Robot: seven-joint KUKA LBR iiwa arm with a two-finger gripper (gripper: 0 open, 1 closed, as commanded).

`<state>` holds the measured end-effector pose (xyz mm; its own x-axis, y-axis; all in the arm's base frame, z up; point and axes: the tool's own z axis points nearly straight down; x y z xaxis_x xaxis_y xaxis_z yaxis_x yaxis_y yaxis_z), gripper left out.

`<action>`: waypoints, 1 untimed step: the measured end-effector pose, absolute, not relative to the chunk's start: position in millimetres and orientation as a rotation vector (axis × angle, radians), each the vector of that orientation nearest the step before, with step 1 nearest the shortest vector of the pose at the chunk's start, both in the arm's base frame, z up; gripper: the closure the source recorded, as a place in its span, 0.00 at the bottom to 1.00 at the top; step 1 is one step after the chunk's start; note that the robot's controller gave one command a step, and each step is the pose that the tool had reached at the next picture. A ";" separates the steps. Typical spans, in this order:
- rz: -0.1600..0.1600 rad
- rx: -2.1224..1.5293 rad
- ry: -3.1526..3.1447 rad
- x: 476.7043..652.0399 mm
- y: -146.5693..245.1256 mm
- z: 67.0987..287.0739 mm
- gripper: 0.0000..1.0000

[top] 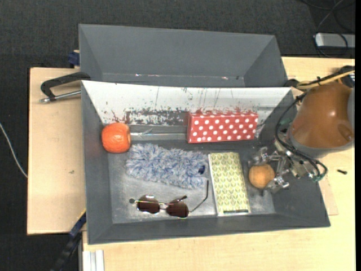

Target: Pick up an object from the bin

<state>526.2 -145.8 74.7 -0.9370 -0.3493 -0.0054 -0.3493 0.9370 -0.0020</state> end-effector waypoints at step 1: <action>-0.002 -0.557 3.086 526.2 -145.8 74.8 1.00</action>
Offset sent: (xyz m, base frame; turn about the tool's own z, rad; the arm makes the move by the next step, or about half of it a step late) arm -0.0332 0.0078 0.1794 -0.0885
